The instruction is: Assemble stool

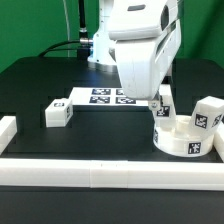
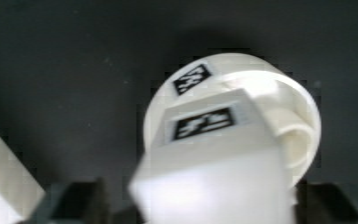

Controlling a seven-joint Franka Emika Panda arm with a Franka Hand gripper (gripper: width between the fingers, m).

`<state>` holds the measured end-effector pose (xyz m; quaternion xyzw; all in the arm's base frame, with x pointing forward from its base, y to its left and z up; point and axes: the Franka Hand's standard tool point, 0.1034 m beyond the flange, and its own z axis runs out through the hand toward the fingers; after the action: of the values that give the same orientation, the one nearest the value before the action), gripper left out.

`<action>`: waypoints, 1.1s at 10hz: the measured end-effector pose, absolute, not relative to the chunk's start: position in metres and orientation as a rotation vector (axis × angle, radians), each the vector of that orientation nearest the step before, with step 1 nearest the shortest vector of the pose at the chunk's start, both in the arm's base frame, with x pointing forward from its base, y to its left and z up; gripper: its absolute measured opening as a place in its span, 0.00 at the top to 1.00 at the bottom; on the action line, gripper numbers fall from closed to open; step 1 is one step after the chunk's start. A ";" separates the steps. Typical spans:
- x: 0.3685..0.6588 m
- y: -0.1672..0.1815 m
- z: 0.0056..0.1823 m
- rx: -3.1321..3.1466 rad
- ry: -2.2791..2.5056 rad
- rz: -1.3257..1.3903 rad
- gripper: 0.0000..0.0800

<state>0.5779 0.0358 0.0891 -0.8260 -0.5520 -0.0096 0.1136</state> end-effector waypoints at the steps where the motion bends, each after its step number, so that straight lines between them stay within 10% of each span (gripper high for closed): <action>1: 0.577 0.036 0.087 -2.421 -1.618 -0.025 0.51; 11: 0.578 0.041 0.088 -2.725 -1.014 0.047 0.58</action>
Offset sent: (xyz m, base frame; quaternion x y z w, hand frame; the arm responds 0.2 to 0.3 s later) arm 0.0000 0.0000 0.0000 0.0000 0.0000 0.0000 1.0000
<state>0.5780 0.0409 0.0883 -0.9307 -0.3463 0.0162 0.1164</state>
